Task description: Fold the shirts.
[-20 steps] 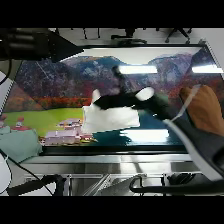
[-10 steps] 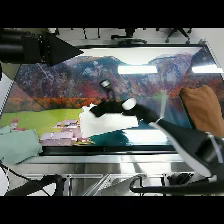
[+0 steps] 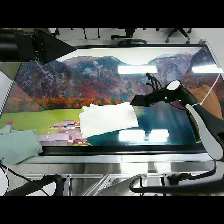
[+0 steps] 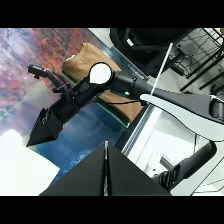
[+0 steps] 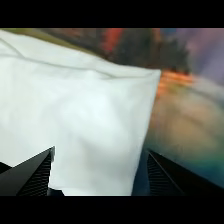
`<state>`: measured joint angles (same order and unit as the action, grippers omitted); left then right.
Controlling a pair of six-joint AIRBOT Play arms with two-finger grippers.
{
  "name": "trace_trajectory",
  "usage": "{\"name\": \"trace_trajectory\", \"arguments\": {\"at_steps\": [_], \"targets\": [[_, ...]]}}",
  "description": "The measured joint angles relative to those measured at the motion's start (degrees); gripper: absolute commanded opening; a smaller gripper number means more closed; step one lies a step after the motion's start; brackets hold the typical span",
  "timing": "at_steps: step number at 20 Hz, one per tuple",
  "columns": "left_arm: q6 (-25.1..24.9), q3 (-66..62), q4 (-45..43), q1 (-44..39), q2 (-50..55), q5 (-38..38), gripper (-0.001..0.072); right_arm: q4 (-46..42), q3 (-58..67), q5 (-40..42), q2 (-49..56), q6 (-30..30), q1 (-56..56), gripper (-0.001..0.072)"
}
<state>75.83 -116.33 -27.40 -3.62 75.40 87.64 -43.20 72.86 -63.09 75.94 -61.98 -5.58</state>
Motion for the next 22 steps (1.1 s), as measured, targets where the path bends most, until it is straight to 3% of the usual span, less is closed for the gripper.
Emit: {"name": "trace_trajectory", "arguments": {"at_steps": [5,6,7,8,15,22], "targets": [[0.00,0.00,0.00,0.07,0.00,-0.15,0.0014,1.09,0.00,-3.15,5.33,0.92,-2.25,0.0627],[0.00,0.00,0.00,0.07,0.00,-0.15,0.0014,2.27,0.00,-3.26,6.03,1.66,-3.06,0.0487],[0.00,0.00,0.00,0.07,0.00,-0.15,0.0014,3.39,0.00,-3.26,6.60,2.23,-3.72,0.0217],[0.00,0.00,0.00,0.07,0.00,-0.15,0.0014,5.01,0.00,-3.23,7.04,3.37,-4.28,0.0019],[-0.35,0.00,-0.02,0.07,0.00,0.11,0.0014,14.23,5.33,-4.35,4.24,7.78,-0.20,0.0023],[-0.46,0.00,-0.02,0.07,0.00,2.03,0.0014,16.13,16.96,-3.34,-6.51,0.02,22.23,0.0023]]}}
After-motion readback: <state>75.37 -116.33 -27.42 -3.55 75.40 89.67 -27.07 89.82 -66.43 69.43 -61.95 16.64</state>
